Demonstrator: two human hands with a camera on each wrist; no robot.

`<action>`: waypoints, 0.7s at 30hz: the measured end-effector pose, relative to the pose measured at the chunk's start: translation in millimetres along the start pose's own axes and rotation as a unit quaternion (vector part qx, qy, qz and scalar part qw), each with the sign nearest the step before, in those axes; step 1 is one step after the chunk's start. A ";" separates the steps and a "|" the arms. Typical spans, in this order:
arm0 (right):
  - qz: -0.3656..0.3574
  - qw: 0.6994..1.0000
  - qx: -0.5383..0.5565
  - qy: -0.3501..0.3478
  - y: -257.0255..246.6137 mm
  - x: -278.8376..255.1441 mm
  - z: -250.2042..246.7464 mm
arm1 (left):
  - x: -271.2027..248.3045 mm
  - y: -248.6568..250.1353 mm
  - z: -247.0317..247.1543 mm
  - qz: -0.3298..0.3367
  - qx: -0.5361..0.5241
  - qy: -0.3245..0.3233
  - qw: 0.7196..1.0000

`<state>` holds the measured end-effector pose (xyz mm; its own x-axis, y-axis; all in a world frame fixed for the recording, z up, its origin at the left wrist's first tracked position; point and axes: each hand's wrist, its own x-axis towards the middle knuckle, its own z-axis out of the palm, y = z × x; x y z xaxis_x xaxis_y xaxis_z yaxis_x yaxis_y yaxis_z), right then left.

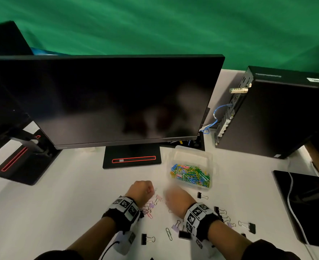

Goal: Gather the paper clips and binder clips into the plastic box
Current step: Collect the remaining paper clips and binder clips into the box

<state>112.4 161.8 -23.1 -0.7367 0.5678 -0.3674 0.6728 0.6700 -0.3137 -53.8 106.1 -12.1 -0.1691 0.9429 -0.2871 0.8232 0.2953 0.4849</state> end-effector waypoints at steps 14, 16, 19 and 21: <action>-0.074 0.997 0.022 0.003 0.7 -36.2 3.6 | 0.1 -6.9 1.1 0.013 0.081 -0.054 0.995; -0.130 0.991 0.004 -0.022 0.6 -43.9 7.4 | 2.8 -4.9 2.3 0.003 0.080 -0.070 0.994; -0.185 0.981 -0.032 -0.048 -0.2 -51.7 12.9 | 6.5 -1.8 2.5 -0.003 0.088 -0.093 0.992; -0.203 0.974 -0.080 -0.065 0.3 -52.6 16.5 | 6.6 1.2 1.3 -0.001 0.100 -0.105 0.989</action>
<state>152.5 124.3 -18.4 -0.9181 0.1812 -0.3525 0.3001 0.8988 -0.3195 -53.2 112.5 -14.5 -0.0721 0.8835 -0.4628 0.9173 0.2409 0.3170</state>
